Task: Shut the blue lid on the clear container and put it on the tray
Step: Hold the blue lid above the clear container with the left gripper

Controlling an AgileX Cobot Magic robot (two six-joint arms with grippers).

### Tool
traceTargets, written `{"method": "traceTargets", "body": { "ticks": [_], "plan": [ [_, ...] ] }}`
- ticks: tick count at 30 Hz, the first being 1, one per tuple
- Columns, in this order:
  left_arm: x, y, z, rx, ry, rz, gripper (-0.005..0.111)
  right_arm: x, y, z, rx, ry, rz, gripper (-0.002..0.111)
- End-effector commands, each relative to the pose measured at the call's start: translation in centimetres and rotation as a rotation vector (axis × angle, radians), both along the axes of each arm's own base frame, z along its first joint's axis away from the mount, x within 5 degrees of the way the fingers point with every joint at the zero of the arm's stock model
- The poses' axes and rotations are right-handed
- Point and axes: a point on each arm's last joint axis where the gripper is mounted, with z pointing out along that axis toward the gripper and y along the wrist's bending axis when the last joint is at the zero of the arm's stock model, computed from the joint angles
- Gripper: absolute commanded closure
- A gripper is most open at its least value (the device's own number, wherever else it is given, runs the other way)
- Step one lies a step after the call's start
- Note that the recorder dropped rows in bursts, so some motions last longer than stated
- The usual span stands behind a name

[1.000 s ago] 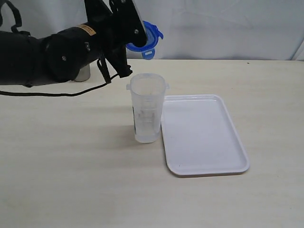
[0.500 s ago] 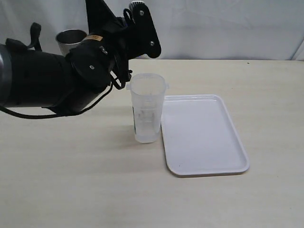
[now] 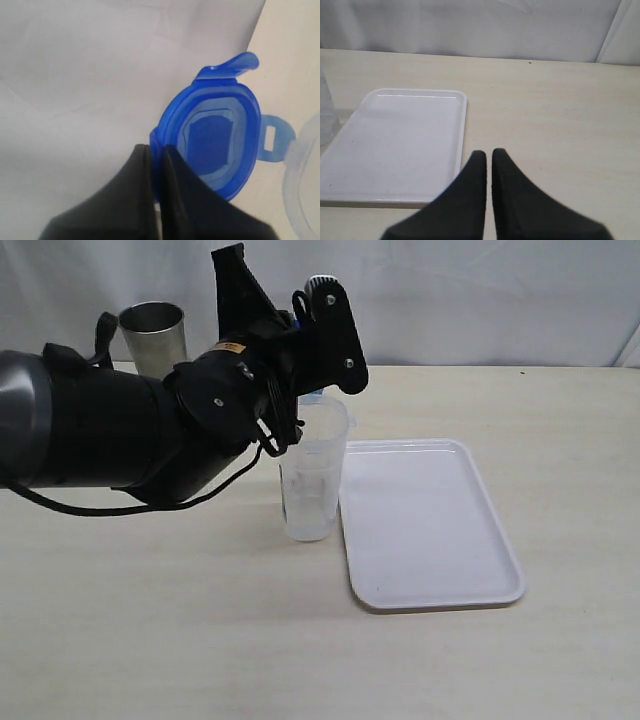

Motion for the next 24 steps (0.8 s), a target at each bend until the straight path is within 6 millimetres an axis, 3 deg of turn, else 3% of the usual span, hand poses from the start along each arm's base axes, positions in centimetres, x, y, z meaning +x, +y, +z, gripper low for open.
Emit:
{"method": "traceTargets", "body": {
  "ticks": [1, 24],
  "plan": [
    [0.0, -0.1, 0.2, -0.005, -0.001, 0.004, 0.107, 0.0, 0.0, 0.0, 0.009, -0.005, 0.0, 0.104],
    [-0.6, -0.5, 0.8, 0.063, -0.085, 0.019, 0.107, 0.0, 0.0, 0.0, 0.009, -0.005, 0.0, 0.104]
  ]
}}
